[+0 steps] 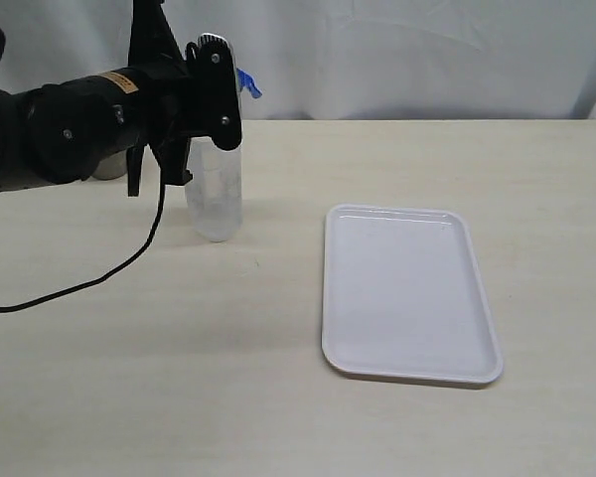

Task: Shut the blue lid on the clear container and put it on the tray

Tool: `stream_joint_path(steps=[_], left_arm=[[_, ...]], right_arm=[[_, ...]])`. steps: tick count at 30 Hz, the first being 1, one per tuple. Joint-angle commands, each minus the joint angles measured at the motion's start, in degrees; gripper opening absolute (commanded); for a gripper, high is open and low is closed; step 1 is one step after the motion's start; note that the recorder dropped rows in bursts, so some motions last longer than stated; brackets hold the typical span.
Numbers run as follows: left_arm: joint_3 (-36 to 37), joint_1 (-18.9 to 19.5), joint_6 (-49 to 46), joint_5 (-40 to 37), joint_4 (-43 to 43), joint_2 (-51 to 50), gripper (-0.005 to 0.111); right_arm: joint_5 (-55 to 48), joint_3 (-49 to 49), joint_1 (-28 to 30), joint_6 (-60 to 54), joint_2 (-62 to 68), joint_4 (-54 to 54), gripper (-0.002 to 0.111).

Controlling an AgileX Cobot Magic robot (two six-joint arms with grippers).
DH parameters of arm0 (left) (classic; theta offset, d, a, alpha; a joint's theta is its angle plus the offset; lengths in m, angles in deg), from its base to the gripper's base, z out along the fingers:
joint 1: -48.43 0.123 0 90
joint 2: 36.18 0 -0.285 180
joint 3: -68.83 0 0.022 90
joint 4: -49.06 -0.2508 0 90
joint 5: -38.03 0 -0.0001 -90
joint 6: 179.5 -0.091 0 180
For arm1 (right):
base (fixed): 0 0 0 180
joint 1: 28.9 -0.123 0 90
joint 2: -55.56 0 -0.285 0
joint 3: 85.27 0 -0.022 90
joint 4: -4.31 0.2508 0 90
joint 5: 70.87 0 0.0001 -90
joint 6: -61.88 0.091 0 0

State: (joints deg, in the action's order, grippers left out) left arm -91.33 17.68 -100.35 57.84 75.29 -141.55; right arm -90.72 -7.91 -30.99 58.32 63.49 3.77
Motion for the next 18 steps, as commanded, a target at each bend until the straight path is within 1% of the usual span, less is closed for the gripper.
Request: stream_joint_path(steps=[1, 5, 10, 18], left_arm=[[0.06, 0.07, 0.48, -0.70, 1.42, 1.47, 0.000], [0.06, 0.07, 0.48, -1.25, 1.93, 2.53, 0.000], [0.06, 0.07, 0.48, -4.82, 1.93, 2.52, 0.000], [0.06, 0.07, 0.48, -6.02, 1.93, 2.52, 0.000]], right_arm=[[0.26, -0.14, -0.10, -0.17, -0.15, -0.16, 0.004], [0.26, -0.14, -0.10, -0.17, -0.15, -0.16, 0.004], [0.26, -0.14, -0.10, -0.17, -0.15, -0.16, 0.004], [0.26, -0.14, -0.10, -0.17, -0.15, -0.16, 0.004]])
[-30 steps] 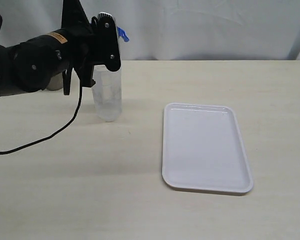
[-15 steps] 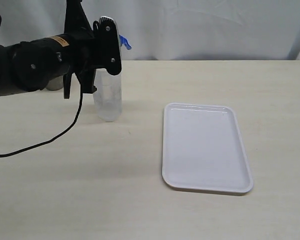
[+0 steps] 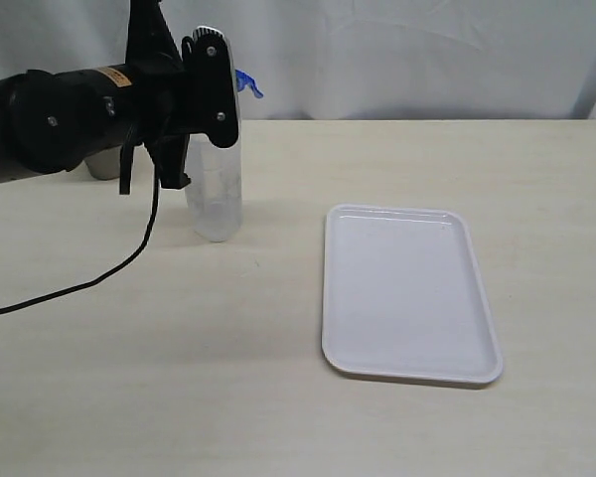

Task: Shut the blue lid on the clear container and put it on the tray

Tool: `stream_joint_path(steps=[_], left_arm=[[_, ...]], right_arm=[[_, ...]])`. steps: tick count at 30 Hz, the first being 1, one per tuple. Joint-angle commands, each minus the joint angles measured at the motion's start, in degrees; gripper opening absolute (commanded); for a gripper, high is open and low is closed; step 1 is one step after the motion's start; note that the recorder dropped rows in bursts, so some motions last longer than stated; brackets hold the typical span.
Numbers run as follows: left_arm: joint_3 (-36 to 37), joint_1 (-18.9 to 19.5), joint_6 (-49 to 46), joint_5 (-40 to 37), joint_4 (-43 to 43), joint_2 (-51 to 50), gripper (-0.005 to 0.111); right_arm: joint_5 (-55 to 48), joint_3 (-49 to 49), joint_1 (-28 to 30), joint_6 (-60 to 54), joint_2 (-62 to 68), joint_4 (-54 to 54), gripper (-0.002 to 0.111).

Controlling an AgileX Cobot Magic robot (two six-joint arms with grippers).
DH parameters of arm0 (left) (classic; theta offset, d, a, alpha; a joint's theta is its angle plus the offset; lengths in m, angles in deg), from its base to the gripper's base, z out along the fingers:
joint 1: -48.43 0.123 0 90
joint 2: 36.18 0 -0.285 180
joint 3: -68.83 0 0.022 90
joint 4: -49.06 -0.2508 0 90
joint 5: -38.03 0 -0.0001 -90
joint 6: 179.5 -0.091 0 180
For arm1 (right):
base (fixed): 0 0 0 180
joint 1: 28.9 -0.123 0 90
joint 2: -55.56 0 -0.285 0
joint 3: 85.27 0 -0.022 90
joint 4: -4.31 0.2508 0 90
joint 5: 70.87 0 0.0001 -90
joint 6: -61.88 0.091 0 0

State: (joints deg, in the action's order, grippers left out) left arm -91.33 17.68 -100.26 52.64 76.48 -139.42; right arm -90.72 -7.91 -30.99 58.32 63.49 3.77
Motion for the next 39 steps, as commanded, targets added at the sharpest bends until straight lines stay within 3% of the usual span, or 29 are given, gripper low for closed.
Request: stream_joint_path(steps=[1, 39], left_arm=[[0.06, 0.07, 0.39, -1.03, 0.74, 0.39, 0.000], [0.06, 0.07, -1.59, 0.94, 3.85, 0.53, 0.000]], right_arm=[[0.26, -0.14, -0.10, -0.17, -0.15, -0.16, 0.004], [0.26, -0.14, -0.10, -0.17, -0.15, -0.16, 0.004]])
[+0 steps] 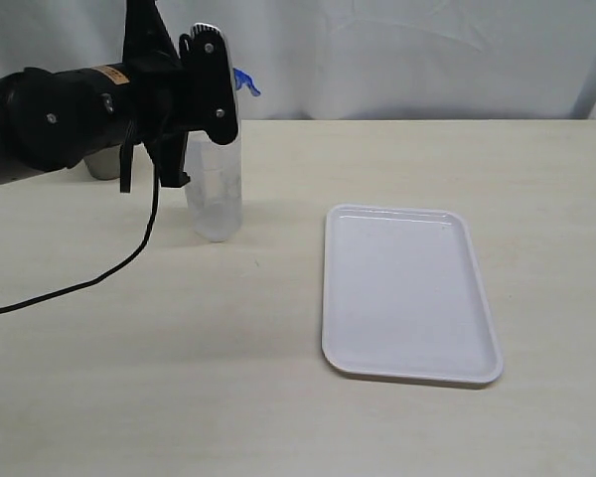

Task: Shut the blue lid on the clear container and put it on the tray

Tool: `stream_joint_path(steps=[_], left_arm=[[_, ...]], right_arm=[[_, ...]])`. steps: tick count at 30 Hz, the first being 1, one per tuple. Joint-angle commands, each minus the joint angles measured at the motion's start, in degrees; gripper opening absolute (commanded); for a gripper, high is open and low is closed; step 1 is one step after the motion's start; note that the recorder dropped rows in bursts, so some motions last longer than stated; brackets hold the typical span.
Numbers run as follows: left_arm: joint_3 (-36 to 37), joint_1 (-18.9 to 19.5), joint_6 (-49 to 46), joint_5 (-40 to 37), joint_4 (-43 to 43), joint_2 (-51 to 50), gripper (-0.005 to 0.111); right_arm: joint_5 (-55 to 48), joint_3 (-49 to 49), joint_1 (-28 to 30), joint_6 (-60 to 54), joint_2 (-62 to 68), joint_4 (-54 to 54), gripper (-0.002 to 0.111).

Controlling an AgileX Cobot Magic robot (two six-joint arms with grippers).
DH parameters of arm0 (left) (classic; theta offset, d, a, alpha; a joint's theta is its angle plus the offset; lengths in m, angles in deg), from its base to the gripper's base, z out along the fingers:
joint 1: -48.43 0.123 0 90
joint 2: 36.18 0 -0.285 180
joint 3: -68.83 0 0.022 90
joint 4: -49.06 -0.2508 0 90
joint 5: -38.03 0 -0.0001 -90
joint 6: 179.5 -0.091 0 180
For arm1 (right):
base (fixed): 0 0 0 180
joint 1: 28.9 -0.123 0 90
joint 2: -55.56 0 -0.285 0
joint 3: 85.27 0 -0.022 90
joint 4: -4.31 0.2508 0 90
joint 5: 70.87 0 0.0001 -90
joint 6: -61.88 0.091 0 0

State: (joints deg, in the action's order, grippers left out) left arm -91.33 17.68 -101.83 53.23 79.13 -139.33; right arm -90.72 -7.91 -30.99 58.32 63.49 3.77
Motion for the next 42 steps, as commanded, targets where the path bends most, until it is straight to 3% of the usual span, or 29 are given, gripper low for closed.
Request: stream_joint_path(steps=[1, 11, 16, 26, 31, 42], left_arm=[[0.06, 0.07, -0.02, 0.35, 1.21, 0.43, 0.000], [0.06, -0.47, -0.60, -0.31, 2.34, 0.43, 0.000], [0.06, -2.65, -7.38, 1.89, 7.26, 0.43, 0.000], [0.20, -2.75, -17.93, 2.10, 19.18, 0.43, 0.000], [4.32, -3.95, -20.39, 6.07, 16.95, 0.43, 0.000], [4.32, -3.95, -18.86, 3.71, 17.66, 0.43, 0.000]], right_arm=[[0.26, -0.14, -0.10, -0.17, -0.15, -0.16, 0.004], [0.26, -0.14, -0.10, -0.17, -0.15, -0.16, 0.004], [0.26, -0.14, -0.10, -0.17, -0.15, -0.16, 0.004], [0.26, -0.14, -0.10, -0.17, -0.15, -0.16, 0.004], [0.26, -0.14, -0.10, -0.17, -0.15, -0.16, 0.004], [0.26, -0.14, -0.10, -0.17, -0.15, -0.16, 0.004]])
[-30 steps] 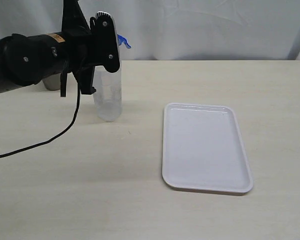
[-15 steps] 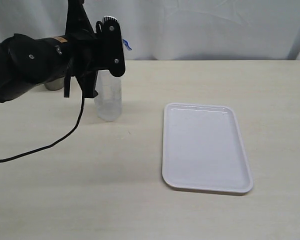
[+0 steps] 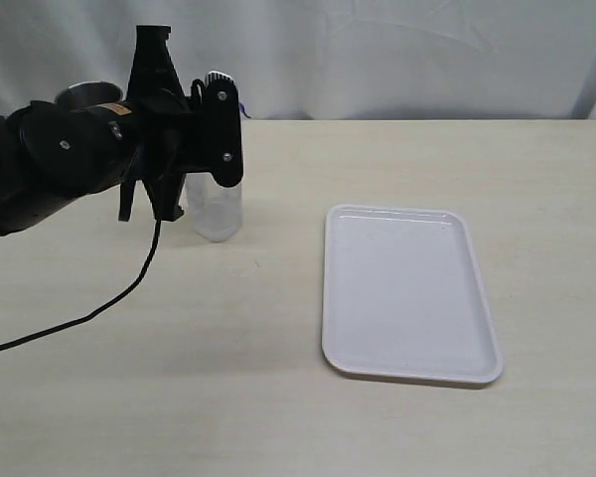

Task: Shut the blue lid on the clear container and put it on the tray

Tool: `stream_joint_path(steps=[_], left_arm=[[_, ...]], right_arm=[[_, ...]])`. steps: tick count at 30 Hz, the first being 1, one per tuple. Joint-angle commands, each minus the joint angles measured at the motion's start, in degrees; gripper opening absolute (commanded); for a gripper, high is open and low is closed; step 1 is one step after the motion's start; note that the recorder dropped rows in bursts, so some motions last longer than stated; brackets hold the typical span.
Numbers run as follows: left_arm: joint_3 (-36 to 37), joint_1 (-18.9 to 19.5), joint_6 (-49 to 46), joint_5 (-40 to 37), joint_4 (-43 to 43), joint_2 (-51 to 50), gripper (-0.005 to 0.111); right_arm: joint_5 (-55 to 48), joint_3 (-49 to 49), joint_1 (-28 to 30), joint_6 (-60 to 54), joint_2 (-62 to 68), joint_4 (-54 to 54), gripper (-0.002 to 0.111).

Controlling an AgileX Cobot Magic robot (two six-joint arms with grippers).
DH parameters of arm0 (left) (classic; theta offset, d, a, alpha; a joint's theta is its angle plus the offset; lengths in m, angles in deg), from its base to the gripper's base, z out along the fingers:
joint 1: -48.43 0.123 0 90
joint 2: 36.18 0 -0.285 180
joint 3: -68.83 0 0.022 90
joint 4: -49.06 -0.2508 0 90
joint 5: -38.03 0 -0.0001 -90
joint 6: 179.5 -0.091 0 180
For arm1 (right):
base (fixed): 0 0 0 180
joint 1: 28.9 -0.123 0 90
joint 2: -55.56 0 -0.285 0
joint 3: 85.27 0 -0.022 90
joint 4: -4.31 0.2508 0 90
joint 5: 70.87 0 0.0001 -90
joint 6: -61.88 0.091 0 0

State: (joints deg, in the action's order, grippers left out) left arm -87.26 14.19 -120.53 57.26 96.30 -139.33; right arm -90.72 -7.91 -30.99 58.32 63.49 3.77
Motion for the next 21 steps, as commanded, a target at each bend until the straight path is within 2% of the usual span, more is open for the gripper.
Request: stream_joint_path(steps=[1, 17, 21], left_arm=[[0.25, -0.45, -0.17, -0.82, 0.78, 0.43, 0.000], [0.25, -0.45, -0.17, -8.19, 7.50, 0.43, 0.000], [0.25, -0.45, -0.17, -8.02, 8.92, 0.43, 0.000]], right_arm=[[0.26, -0.14, -0.10, -0.17, -0.15, -0.16, 0.004], [0.26, -0.14, -0.10, -0.17, -0.15, -0.16, 0.004], [0.26, -0.14, -0.10, -0.17, -0.15, -0.16, 0.004]])
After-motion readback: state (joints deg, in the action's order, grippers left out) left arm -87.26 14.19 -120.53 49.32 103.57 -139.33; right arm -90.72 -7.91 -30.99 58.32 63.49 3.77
